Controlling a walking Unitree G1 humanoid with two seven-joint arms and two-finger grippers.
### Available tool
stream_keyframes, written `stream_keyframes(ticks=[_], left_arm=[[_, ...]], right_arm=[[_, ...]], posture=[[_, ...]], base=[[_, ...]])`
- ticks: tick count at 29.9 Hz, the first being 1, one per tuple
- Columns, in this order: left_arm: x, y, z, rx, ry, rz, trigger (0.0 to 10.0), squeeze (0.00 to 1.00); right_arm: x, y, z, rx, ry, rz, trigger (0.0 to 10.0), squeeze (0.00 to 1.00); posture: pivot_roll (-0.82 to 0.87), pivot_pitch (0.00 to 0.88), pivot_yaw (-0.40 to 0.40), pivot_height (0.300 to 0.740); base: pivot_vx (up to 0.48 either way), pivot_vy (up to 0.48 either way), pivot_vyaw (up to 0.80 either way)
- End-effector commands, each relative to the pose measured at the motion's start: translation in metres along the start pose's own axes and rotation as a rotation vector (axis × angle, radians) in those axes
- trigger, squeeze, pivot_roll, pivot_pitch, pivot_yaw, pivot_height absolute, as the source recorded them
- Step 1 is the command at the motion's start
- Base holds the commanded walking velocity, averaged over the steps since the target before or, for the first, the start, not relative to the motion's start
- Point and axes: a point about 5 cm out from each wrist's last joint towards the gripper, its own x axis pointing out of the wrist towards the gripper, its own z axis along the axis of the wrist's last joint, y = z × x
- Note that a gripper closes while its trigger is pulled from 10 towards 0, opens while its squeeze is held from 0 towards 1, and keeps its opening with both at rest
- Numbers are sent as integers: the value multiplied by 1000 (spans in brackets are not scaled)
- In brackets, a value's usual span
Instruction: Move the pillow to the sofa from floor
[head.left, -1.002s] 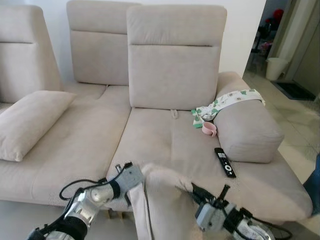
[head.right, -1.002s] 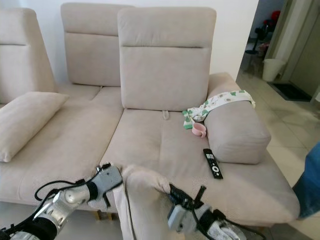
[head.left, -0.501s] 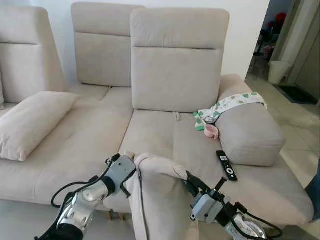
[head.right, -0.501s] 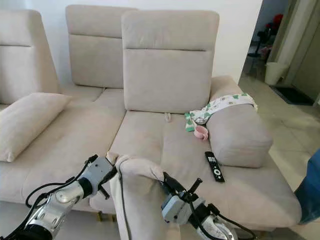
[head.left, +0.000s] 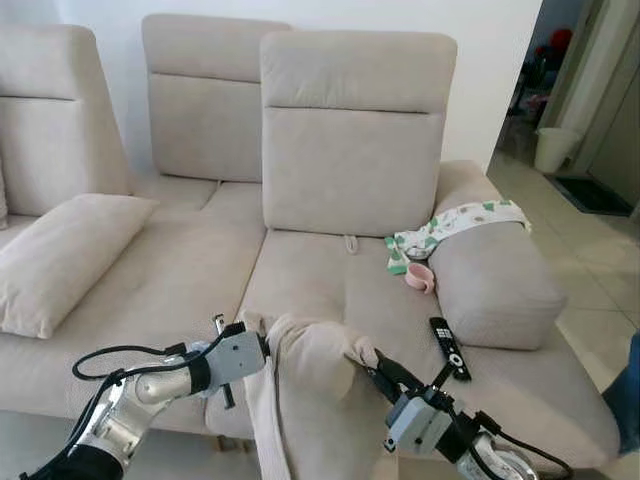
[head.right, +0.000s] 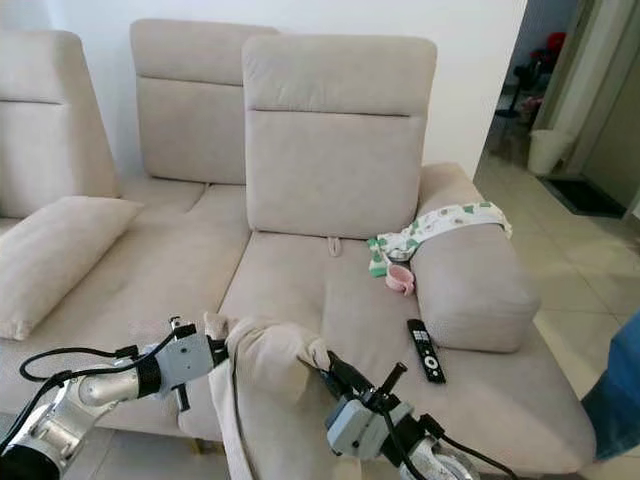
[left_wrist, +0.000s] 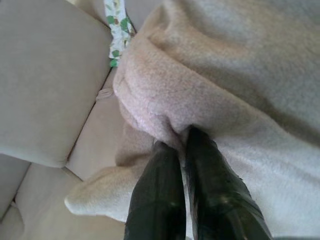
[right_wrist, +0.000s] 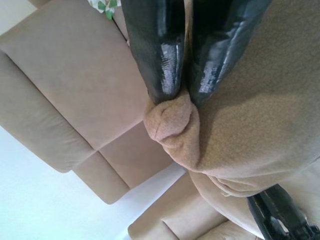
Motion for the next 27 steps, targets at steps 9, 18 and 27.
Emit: stream_keyframes(ticks=[9,18,27], left_arm=[[7,2,17,132,-67,-73,10000,0],[8,8,18,153,-73,-64,10000,0],[12,8,20,152,-88,-55,10000,0]], right_arm=[[9,-10,16,-12,-98,-46,10000,0],[10,-14,16,-23,-99,-51,10000,0],[9,-17,16,-33,-97,-59,10000,0]], posture=[[129,15,-13,695],[121,8,-14,725],[109,2,-16,740]], base=[[0,0,0],[0,0,0],[0,0,0]])
